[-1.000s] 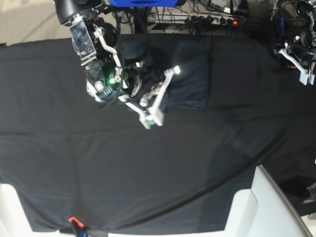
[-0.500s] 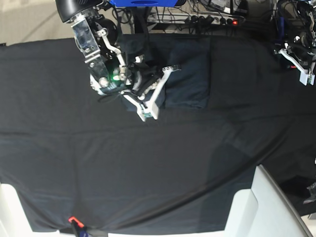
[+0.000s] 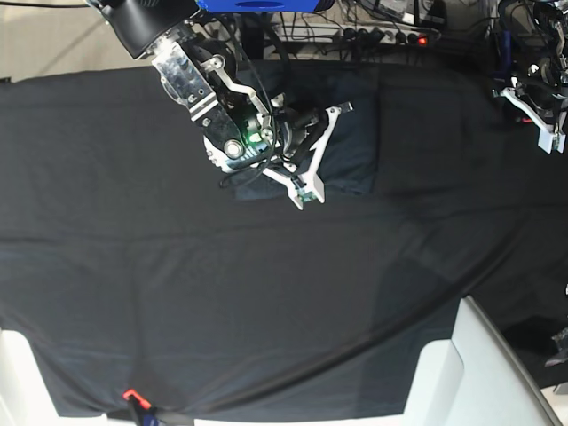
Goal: Fold the T-shirt properly
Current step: 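Fold the grasped edge with the right gripper over the folded stack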
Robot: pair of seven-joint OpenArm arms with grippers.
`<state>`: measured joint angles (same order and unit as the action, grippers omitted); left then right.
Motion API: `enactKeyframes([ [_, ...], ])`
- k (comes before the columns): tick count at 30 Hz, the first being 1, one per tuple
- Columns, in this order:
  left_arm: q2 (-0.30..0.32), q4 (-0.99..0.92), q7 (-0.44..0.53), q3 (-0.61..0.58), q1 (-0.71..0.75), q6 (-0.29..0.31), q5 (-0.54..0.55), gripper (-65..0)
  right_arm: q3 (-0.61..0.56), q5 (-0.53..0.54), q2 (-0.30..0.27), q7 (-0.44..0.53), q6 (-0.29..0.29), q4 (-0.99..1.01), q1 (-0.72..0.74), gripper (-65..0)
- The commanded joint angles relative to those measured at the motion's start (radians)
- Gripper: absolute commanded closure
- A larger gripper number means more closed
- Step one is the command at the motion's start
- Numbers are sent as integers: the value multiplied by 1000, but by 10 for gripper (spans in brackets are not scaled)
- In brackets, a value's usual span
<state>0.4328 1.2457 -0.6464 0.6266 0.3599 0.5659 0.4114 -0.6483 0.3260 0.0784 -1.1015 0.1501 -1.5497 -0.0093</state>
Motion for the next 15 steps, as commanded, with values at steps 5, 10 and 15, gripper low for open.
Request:
enactKeyframes([
  [5, 22, 10, 12, 8, -2, 1, 7, 0, -3, 11, 18, 17, 3, -11, 27, -2],
  [10, 22, 10, 12, 8, -2, 1, 7, 0, -1, 12, 33, 19, 3, 61, 56, -2],
  [15, 22, 10, 12, 8, -2, 1, 7, 0, -5, 15, 34, 57, 3, 93, 61, -2],
])
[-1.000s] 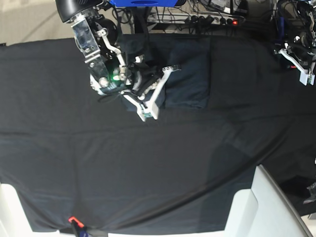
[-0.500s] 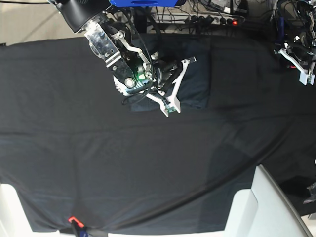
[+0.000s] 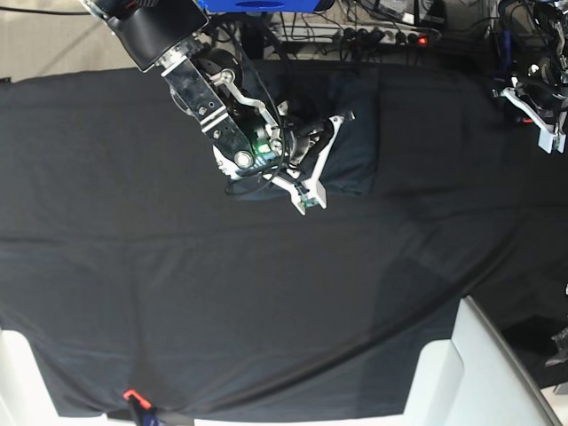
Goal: Fold the T-shirt properly
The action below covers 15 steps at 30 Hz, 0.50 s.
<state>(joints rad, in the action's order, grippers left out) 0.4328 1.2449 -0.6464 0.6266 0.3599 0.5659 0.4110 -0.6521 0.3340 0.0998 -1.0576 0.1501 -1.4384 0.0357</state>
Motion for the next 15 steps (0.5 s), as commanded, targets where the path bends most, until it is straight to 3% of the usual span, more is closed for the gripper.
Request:
enactKeyframes([
  [1, 22, 11, 12, 8, -2, 1, 7, 0, -2, 7, 13, 14, 3, -19, 16, -2],
  [8, 22, 11, 12, 8, -2, 1, 7, 0, -5, 7, 13, 21, 3, -19, 16, -8],
  [15, 22, 11, 12, 8, -2, 1, 7, 0, -8, 7, 13, 21, -2, -20, 17, -227],
])
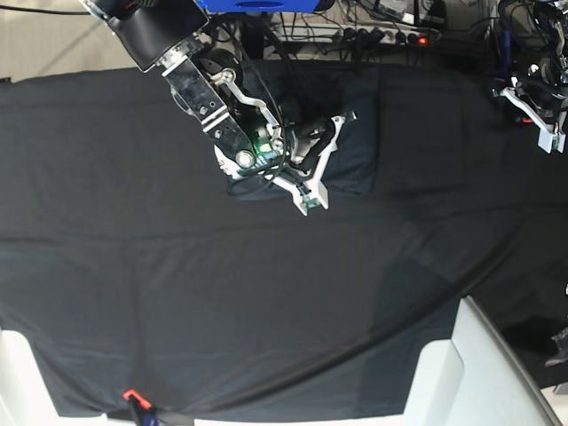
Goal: Fold the T-shirt properly
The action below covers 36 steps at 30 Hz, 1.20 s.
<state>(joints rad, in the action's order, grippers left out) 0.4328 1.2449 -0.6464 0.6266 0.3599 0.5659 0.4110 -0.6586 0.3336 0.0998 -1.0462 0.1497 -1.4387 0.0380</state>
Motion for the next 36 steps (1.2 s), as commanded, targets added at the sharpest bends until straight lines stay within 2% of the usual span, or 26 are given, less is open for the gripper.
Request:
enactKeyframes([
  [1, 22, 11, 12, 8, -2, 1, 7, 0, -2, 8, 13, 7, -3, -20, 15, -239],
  [16, 24, 11, 12, 9, -3, 1, 7, 0, -320, 8, 13, 10, -3, -18, 99, -240],
  [21, 24, 11, 12, 9, -3, 1, 7, 0, -386, 8, 24, 11, -3, -26, 127, -242],
  [24, 24, 11, 12, 9, -3, 1, 7, 0, -415, 8, 21, 4, -3, -103, 155, -242],
  [25, 25, 11, 12, 9, -3, 1, 7, 0, -415, 8, 16, 1, -3, -147, 162, -242],
  [27, 25, 11, 12, 9, -3, 1, 7, 0, -405, 3, -28, -21, 1, -244, 178, -240],
  [29, 27, 11, 12, 9, -3, 1, 7, 0, -324, 5, -78, -35, 1, -308, 179, -219],
  [31, 28, 11, 12, 9, -3, 1, 7, 0, -186, 8, -110, -30, -2, -328, 136, -144],
  [33, 28, 9, 12, 9, -3, 1, 6, 0, -76, 8, -122, -32, -3, -327, 101, -20],
  [34, 28, 9, 12, 9, -3, 1, 6, 0, -39, 8, -131, -32, -3, -325, 86, 0],
  [36, 28, 9, 12, 9, -3, 1, 6, 0, -13, 8, -151, -30, -3, -323, 70, -17],
])
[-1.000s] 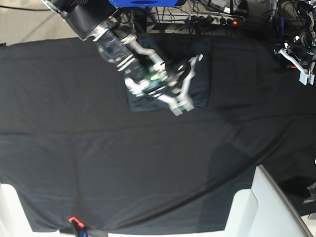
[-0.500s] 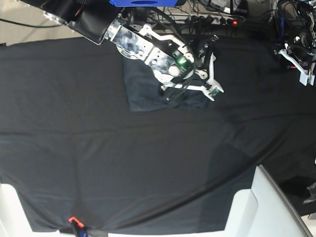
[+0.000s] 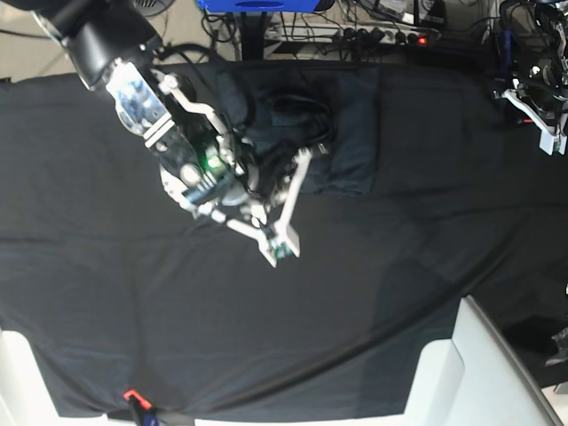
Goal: Fold the T-shirt properly
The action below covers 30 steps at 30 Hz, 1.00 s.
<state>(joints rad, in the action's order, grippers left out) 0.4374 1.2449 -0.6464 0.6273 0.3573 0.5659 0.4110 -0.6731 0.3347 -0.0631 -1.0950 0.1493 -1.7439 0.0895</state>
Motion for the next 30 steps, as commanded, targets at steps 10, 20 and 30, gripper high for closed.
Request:
enactKeyframes([
  [10, 21, 9, 12, 9, -24, 1, 6, 0, 0, 7, 12, 137, -4, 239, 14, -2],
  [20, 19, 9, 12, 9, -19, 1, 6, 0, -1, 7, 44, 166, -4, 301, 23, -2],
  [30, 19, 5, 12, 9, -17, 1, 6, 0, -83, 7, 150, 166, -4, 381, 65, -2],
])
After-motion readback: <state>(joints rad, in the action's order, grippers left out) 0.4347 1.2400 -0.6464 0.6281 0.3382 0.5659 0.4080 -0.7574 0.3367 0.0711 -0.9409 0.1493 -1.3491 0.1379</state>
